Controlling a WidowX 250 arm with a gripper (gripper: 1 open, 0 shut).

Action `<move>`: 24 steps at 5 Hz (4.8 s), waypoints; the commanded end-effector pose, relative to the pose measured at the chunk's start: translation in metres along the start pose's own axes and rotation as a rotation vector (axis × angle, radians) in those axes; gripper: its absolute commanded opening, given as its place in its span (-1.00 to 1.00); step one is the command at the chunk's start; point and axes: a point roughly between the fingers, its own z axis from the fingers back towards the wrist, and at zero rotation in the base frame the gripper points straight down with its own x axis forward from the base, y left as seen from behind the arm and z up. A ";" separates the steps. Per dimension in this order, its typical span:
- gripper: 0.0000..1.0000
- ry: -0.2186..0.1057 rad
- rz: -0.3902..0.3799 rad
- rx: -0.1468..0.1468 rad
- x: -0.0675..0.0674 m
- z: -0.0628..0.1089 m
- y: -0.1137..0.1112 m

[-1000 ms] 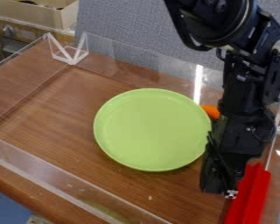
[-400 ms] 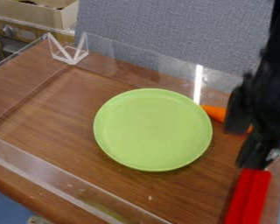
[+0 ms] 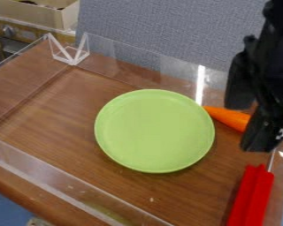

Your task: Put the red object on the right side

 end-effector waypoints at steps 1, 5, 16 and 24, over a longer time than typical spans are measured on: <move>1.00 -0.059 0.023 0.007 -0.001 0.005 -0.005; 1.00 -0.135 -0.022 -0.016 -0.013 -0.002 0.004; 1.00 -0.148 0.078 -0.284 0.008 -0.041 -0.024; 1.00 -0.064 -0.013 -0.314 0.011 -0.026 -0.015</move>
